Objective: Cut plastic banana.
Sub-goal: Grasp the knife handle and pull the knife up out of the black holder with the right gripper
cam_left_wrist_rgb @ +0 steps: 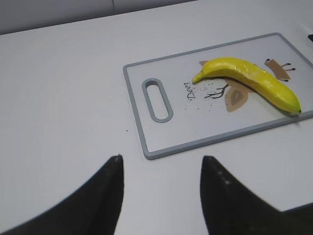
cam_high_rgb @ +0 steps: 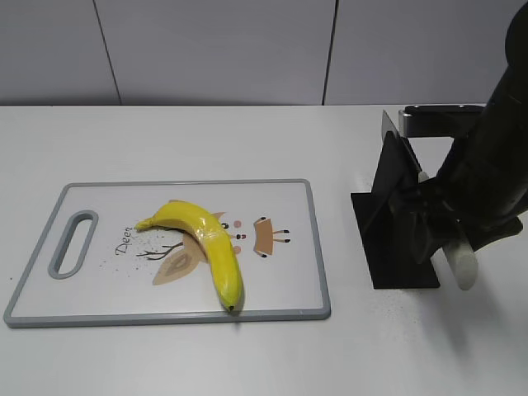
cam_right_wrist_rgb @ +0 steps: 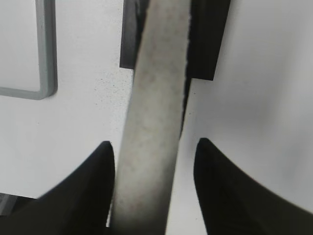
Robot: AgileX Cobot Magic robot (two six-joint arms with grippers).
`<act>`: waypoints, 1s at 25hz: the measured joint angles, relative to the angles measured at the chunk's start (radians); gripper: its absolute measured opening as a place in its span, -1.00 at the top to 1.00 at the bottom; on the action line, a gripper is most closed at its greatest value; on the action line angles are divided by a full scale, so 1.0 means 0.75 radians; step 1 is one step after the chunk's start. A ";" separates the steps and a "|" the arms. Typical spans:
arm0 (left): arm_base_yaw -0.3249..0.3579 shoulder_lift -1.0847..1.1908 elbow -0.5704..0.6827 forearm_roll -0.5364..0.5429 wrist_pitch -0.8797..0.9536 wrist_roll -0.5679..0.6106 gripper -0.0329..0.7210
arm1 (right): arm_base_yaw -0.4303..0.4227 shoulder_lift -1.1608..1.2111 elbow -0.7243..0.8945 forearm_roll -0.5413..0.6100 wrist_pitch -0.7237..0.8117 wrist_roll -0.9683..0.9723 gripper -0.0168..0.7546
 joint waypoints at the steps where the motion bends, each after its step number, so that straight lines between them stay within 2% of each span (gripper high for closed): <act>1: 0.000 0.000 0.000 0.000 0.000 0.000 -0.38 | 0.000 0.002 0.000 0.010 0.000 0.000 0.01; 2: 0.000 0.000 0.000 0.000 0.000 0.000 -0.38 | 0.000 0.002 0.000 0.019 0.000 0.000 0.11; 4: 0.000 0.000 0.000 0.000 0.000 0.000 -0.38 | 0.000 0.002 0.000 0.050 0.000 0.002 0.46; 5: 0.000 0.000 0.000 0.000 0.000 0.000 -0.38 | -0.001 0.002 0.000 0.051 0.004 0.017 0.51; 13: 0.000 0.000 0.000 0.000 0.000 0.000 -0.38 | -0.003 -0.005 0.000 0.063 0.004 0.023 0.51; 25: 0.000 0.000 0.000 0.000 0.000 0.000 -0.38 | -0.001 -0.193 0.000 0.042 0.006 0.109 0.52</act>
